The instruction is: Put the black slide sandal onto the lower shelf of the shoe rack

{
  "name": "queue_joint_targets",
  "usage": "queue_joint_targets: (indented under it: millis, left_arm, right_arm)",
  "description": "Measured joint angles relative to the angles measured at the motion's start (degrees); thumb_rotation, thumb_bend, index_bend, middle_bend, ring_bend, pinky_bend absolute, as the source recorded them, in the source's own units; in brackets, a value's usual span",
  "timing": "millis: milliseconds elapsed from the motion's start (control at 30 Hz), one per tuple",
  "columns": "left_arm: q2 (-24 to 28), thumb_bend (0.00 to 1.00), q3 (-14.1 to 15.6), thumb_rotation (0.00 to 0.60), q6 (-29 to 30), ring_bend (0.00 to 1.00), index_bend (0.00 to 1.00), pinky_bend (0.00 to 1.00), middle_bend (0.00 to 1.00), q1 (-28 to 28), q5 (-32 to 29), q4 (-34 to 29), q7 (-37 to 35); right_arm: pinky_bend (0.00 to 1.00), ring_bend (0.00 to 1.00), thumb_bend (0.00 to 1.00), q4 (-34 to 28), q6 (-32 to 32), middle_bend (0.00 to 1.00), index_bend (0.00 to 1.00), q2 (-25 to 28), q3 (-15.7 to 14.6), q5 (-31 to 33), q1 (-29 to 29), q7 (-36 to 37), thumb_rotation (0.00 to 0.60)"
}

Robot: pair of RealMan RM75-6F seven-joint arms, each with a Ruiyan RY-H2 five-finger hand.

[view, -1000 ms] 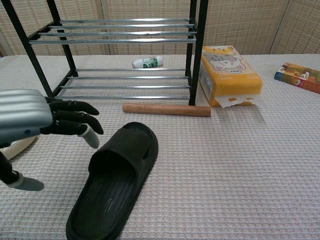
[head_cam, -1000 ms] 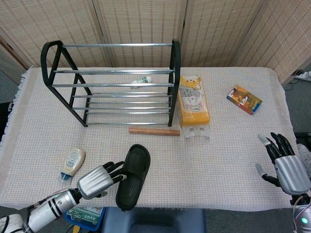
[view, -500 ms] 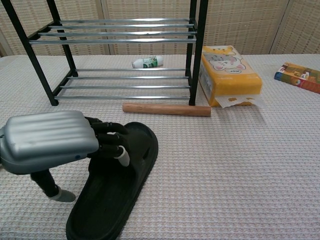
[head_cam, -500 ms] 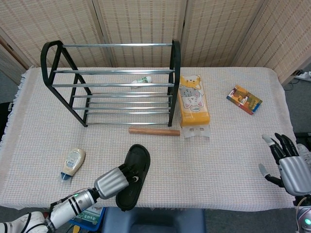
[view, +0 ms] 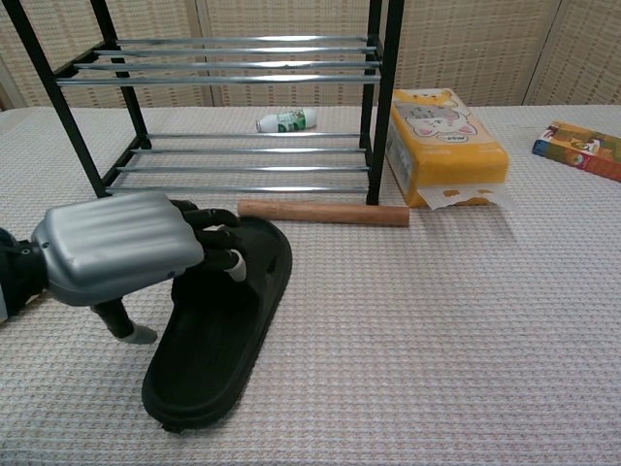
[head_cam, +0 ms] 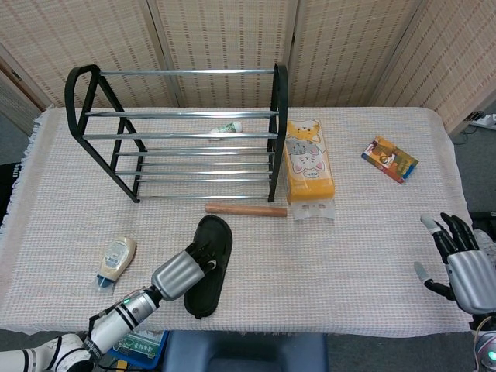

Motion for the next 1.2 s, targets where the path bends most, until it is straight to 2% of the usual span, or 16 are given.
queue_joint_targets:
  millis: [200,333,433,600,733,867,1067,1200]
  left_arm:
    - [-0.6,0.13,-1.4,0.600,1.8,0.10,0.26,0.27,0.21,-0.8,-4.0,0.7,1.6]
    - [-0.1,0.13,-1.0,0.600,2.9,0.10,0.24,0.27,0.21,-0.9,-3.2,0.4,0.0]
    - [0.5,0.13,-0.2,0.600,4.3,0.10,0.21,0.27,0.21,-0.9,-0.3,0.4,-2.4]
    - [1.4,0.13,2.2,0.600,7.9,0.10,0.19,0.27,0.19,-1.5,9.5,3.4,-9.4]
    - [1.7,0.13,4.6,0.600,11.7,0.10,0.18,0.26,0.19,-2.8,18.7,9.8,-17.1]
    - [0.9,0.13,6.8,0.600,16.5,0.10,0.18,0.26,0.18,-4.7,27.0,19.9,-23.5]
    - [-2.0,0.13,10.4,0.600,21.2,0.09,0.18,0.26,0.16,-7.1,32.6,32.2,-30.1]
    - [-3.8,0.13,12.0,0.600,21.1,0.08,0.16,0.26,0.14,-8.4,34.2,34.5,-30.1]
  right_arm:
    - [0.01,0.05,0.37,-0.2,0.3,0.15,0.00,0.1,0.0,0.0,-0.3,-0.1,0.600]
    - [0.01,0.05,0.37,-0.1,0.5,0.15,0.00,0.0,0.0,-0.1,-0.4,0.0,0.600]
    - [0.01,0.05,0.37,0.0,0.5,0.15,0.00,0.0,0.0,-0.3,-0.4,0.1,0.600]
    - [0.01,0.05,0.37,0.0,1.0,0.15,0.00,0.2,-0.2,-0.8,-0.6,0.0,0.600]
    - [0.01,0.05,0.37,-0.1,1.2,0.15,0.00,0.2,-0.3,-0.8,-0.9,0.0,0.600]
    - [0.01,0.05,0.37,-0.4,1.5,0.15,0.00,0.3,-0.4,-1.0,-1.1,-0.3,0.600]
    - [0.01,0.05,0.37,-1.2,1.7,0.15,0.00,0.4,-0.4,-1.2,-1.3,-1.0,0.600]
    - [0.01,0.05,0.37,-1.7,1.5,0.15,0.00,0.5,-0.4,-1.1,-1.3,-1.6,0.600]
